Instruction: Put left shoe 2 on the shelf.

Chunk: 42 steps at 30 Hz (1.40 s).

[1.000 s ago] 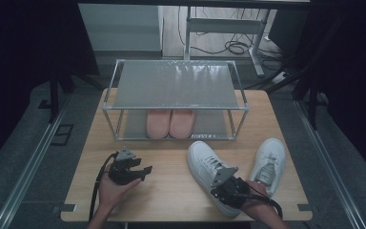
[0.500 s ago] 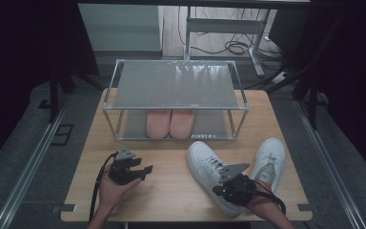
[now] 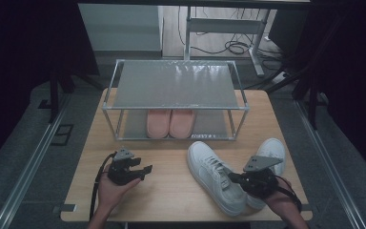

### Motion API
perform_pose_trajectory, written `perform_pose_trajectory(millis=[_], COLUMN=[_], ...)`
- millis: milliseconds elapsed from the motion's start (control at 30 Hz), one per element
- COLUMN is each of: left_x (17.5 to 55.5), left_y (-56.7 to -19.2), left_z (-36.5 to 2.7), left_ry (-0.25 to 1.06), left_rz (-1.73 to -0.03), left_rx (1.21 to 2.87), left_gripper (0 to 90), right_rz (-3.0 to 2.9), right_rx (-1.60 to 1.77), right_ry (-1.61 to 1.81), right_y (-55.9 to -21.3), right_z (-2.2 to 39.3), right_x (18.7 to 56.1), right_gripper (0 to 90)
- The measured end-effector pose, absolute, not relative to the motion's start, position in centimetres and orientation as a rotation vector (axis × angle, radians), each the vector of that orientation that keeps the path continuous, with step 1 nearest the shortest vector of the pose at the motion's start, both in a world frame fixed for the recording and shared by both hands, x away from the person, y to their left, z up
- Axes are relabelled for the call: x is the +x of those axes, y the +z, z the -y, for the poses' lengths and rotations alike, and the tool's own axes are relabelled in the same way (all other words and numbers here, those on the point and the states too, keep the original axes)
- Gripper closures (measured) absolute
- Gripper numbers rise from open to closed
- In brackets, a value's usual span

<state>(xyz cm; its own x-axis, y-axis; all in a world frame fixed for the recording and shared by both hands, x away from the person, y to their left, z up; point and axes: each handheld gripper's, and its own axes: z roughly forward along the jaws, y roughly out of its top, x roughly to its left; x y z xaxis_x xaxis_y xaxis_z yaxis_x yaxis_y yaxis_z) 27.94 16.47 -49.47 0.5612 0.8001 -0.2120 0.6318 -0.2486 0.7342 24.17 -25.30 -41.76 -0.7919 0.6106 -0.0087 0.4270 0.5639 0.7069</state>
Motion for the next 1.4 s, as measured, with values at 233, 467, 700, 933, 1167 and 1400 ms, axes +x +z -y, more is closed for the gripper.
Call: perform_pose_trajectory(millis=[233, 467, 700, 933, 1167, 1400], left_x=[28.1, 28.1, 28.0, 28.1, 28.1, 28.0], left_y=[-49.6, -49.5, -49.5, -49.6, -49.6, -49.5], left_z=[-16.4, -16.4, -16.3, -16.3, -16.4, -16.6], left_ry=[0.255, 0.251, 0.251, 0.25, 0.246, 0.247], left_rz=[-1.159, -1.154, -1.152, -1.155, -1.156, -1.156], left_rx=[1.982, 1.974, 1.981, 1.984, 1.983, 1.976], left_gripper=[40.4, 40.5, 40.5, 40.5, 40.5, 40.5], right_rz=[-2.494, -2.471, -2.463, -2.484, -2.527, -2.548], right_rx=[0.935, 0.963, 0.99, 1.01, 1.023, 1.062], right_ry=[1.05, 1.049, 1.027, 0.972, 0.899, 0.854], right_y=[-41.9, -42.0, -42.3, -43.3, -44.0, -45.0], right_z=[26.9, 27.4, 27.3, 26.3, 24.6, 23.9], right_x=[25.1, 25.2, 25.7, 26.4, 27.8, 28.7], right_gripper=[85.0, 74.8, 62.4, 56.3, 57.3, 61.4])
